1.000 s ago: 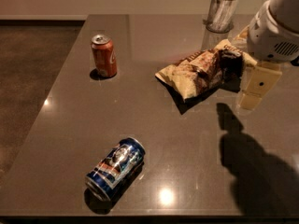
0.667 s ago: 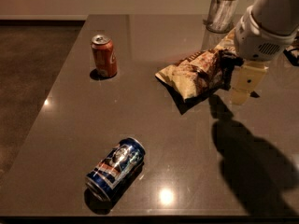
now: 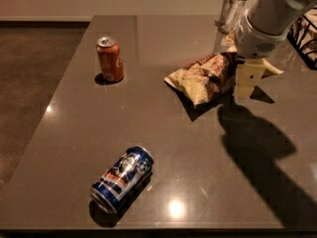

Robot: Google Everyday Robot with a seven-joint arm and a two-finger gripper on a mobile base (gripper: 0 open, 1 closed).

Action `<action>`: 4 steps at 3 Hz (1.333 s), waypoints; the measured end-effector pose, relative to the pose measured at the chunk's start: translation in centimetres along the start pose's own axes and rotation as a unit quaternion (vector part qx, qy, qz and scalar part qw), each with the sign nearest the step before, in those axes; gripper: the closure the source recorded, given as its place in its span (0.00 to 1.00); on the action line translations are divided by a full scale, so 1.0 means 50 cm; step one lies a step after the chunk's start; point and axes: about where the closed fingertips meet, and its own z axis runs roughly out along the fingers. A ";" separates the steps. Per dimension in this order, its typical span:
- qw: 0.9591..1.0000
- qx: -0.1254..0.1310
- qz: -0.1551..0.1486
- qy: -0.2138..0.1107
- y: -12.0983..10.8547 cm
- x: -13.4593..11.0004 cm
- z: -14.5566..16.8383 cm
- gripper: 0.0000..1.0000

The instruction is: Move brown chip bag near pepsi can

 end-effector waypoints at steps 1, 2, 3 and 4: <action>0.999 -0.013 -0.034 0.011 -0.027 -0.009 0.039 0.00; 0.998 -0.017 -0.054 0.027 -0.043 -0.019 0.063 0.18; 0.997 -0.014 -0.065 0.033 -0.045 -0.029 0.055 0.41; 0.996 -0.007 -0.081 0.020 -0.023 -0.055 0.023 0.65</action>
Offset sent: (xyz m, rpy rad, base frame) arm 0.0393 0.0180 -0.0292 -0.1344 0.0299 0.1225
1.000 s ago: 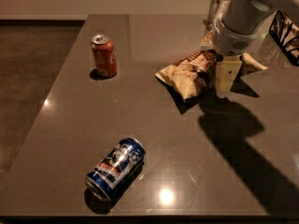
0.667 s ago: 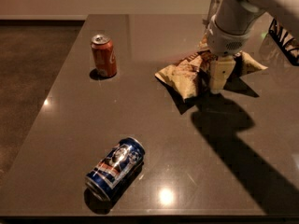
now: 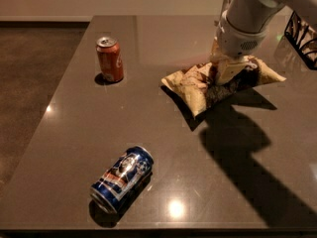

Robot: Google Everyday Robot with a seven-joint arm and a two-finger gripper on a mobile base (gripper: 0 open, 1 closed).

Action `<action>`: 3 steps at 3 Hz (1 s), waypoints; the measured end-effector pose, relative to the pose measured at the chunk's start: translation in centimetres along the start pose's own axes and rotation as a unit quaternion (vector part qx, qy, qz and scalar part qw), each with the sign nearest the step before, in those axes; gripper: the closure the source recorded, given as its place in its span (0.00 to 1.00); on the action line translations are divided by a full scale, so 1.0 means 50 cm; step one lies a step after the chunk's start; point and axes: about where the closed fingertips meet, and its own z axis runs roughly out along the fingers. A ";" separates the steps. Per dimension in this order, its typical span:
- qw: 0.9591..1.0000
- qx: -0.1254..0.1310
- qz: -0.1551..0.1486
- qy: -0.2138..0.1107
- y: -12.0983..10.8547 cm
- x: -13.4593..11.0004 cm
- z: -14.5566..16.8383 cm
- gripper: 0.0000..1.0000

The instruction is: Move brown chip bag near pepsi can

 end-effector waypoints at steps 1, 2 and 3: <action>0.999 0.004 -0.040 -0.033 0.058 -0.069 -0.052 0.96; 0.996 -0.003 -0.071 -0.062 0.103 -0.124 -0.077 1.00; 0.991 -0.019 -0.096 -0.090 0.154 -0.177 -0.083 1.00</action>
Offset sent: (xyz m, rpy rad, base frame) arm -0.1073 0.0782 0.0337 0.1251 0.0355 0.2649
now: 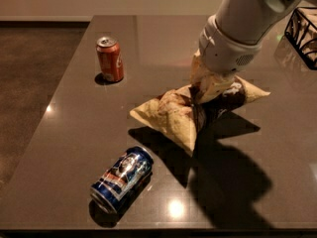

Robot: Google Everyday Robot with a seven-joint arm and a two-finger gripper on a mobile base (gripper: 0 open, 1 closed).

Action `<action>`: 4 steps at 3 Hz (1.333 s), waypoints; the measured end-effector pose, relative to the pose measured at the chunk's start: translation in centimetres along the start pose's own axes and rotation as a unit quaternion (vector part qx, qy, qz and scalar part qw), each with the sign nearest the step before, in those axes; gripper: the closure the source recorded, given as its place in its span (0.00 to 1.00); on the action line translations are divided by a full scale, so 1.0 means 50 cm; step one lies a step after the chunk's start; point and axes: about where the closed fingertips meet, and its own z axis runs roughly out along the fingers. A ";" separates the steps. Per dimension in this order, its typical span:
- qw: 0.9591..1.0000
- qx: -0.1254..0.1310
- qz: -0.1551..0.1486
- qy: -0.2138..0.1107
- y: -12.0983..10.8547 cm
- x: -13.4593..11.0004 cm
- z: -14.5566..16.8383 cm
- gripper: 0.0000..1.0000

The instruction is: Move brown chip bag near pepsi can

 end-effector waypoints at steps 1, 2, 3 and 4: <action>1.000 -0.017 -0.013 -0.019 0.034 -0.039 0.014 1.00; 0.999 -0.025 -0.014 -0.029 0.055 -0.063 0.029 0.82; 0.999 -0.023 -0.015 -0.028 0.053 -0.065 0.027 0.59; 0.999 -0.020 -0.016 -0.028 0.052 -0.068 0.024 0.35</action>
Offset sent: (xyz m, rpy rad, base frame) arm -0.0485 0.0323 -0.0286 0.0416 0.0956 0.0605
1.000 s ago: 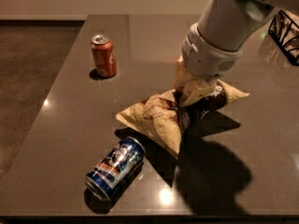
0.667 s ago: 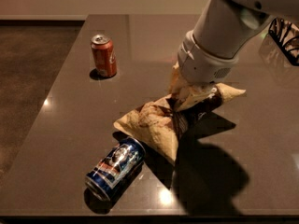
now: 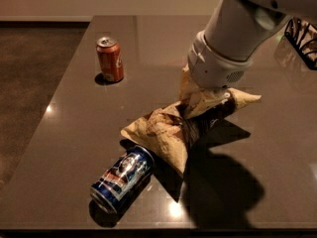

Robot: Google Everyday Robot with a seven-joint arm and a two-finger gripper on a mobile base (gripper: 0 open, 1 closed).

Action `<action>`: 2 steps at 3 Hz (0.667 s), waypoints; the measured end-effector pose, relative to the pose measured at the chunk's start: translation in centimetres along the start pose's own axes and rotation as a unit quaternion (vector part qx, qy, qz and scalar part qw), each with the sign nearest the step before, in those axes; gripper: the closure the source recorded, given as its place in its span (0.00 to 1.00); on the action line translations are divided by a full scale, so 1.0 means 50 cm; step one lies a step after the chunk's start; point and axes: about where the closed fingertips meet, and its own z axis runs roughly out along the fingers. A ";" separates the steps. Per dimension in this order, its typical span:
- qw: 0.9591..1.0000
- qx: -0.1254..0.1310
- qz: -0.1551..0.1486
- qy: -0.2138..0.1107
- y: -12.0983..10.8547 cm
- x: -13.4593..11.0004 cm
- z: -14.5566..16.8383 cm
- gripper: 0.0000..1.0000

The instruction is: Move brown chip bag near pepsi can

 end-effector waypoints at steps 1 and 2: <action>1.000 0.002 -0.001 0.000 -0.001 -0.003 -0.002 0.13; 1.000 0.005 -0.002 0.001 -0.002 -0.005 -0.004 0.00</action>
Offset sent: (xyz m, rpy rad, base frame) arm -0.0001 0.0009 0.0012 0.0006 -0.0045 0.0008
